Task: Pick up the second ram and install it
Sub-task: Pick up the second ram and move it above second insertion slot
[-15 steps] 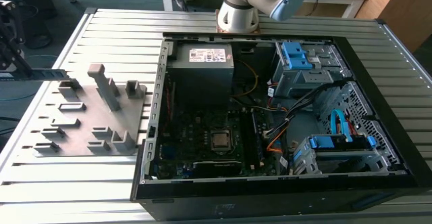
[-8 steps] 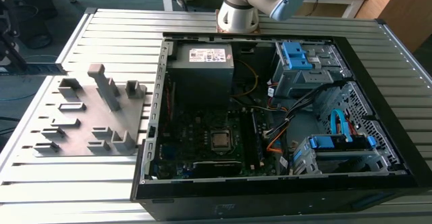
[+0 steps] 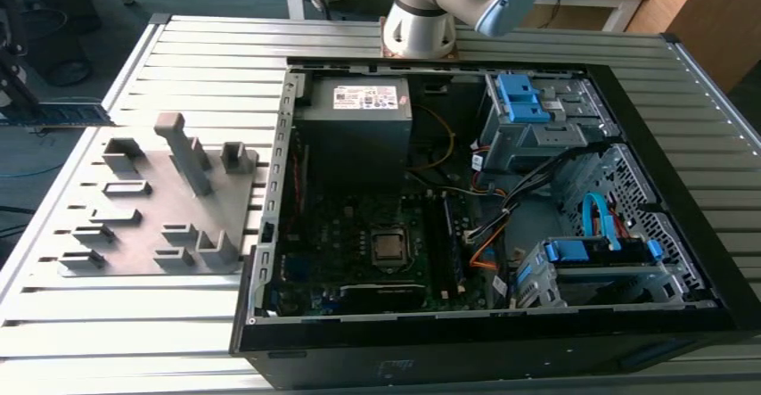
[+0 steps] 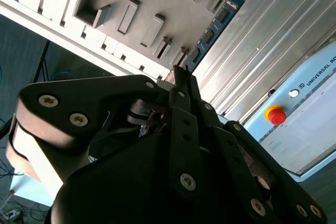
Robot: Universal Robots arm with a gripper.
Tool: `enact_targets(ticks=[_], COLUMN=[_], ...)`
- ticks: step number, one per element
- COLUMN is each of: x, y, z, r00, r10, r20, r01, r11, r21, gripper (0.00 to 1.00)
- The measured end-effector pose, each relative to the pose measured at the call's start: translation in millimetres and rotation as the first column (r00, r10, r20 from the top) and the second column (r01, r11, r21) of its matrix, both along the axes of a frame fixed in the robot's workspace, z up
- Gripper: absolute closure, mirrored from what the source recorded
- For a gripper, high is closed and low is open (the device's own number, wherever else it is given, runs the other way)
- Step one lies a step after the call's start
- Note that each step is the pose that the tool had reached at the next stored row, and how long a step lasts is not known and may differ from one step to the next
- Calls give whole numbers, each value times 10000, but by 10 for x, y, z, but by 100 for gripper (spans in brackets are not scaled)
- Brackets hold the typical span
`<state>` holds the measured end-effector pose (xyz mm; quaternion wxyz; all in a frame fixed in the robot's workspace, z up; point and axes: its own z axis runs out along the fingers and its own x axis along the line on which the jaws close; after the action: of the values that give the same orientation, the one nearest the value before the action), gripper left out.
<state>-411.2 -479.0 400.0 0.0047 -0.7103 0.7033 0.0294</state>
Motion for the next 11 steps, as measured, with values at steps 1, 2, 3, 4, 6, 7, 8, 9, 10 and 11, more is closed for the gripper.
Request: enact_targets(ticks=[1, 2, 3, 4, 6, 7, 8, 9, 10, 11], x=[0, 0, 1, 0, 0, 2, 13, 33, 55, 79], y=[0, 0, 0, 0, 0, 0, 0, 0, 0, 0], z=[0, 0, 1, 2, 2, 3, 5, 3, 2, 2], r00=[10000, 10000, 10000, 10000, 10000, 10000, 10000, 10000, 10000, 10000], r10=[0, 0, 0, 0, 0, 1, 2, 1, 1, 1], r20=[1, 1, -1, -1, -1, -2, -5, -3, -5, -8], r01=[0, 0, 0, 0, 0, -1, -2, -1, -1, -1], r11=[10000, 10000, 10000, 10000, 10000, 10000, 10000, 10000, 10000, 10000], r21=[0, 0, -1, -1, -1, -1, -4, -2, -1, -1], gripper=[86, 86, 86, 86, 86, 86, 86, 86, 86, 86])
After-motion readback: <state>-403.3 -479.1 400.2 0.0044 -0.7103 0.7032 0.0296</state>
